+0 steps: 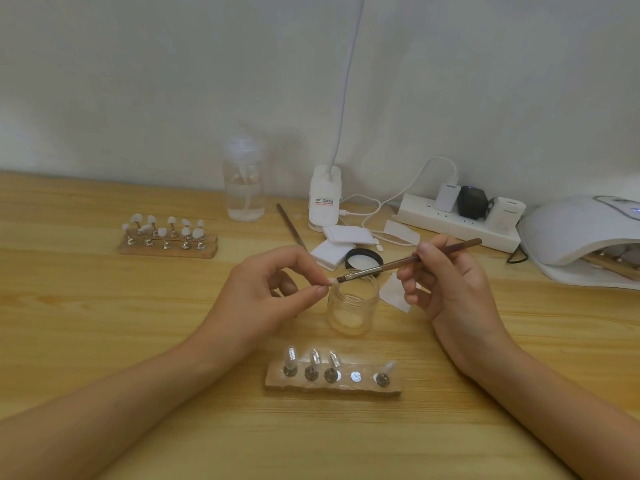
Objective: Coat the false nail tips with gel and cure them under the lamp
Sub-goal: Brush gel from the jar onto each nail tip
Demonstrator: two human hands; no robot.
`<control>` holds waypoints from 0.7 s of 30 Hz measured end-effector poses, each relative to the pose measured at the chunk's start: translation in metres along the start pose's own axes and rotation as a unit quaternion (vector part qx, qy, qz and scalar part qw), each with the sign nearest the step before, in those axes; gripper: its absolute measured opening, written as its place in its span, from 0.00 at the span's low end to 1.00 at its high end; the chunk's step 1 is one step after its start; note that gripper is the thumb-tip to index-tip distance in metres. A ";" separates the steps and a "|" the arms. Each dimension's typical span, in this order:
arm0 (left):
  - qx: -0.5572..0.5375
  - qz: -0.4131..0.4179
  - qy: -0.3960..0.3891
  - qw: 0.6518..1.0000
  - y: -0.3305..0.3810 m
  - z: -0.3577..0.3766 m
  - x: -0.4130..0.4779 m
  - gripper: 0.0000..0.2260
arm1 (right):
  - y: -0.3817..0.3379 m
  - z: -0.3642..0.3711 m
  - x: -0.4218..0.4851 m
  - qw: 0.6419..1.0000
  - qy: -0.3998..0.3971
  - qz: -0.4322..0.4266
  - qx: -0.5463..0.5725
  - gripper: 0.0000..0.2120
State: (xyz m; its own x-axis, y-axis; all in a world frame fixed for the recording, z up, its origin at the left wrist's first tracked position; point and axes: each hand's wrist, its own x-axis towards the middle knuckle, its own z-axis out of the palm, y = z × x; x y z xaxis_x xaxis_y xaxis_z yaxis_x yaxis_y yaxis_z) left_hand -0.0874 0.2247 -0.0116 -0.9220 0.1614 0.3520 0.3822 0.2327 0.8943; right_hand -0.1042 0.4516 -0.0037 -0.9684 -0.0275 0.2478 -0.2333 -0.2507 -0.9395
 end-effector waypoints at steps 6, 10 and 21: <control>0.002 0.006 0.002 1.000 0.000 0.001 0.000 0.08 | -0.001 -0.002 0.000 1.000 0.018 -0.018 -0.008 0.07; 0.006 0.009 0.005 1.000 -0.001 0.000 0.000 0.08 | -0.001 0.001 -0.001 0.999 -0.004 -0.029 -0.024 0.07; 0.009 0.016 0.004 1.000 -0.001 0.000 0.000 0.09 | 0.000 -0.001 0.000 0.999 0.010 -0.028 -0.035 0.07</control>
State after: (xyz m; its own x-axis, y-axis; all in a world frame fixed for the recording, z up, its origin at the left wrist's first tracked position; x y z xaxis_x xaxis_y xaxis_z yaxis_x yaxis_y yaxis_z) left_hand -0.0875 0.2248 -0.0124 -0.9096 0.1614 0.3828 0.4127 0.2447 0.8774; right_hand -0.1042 0.4526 -0.0042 -0.9549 0.0046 0.2969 -0.2927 -0.1832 -0.9385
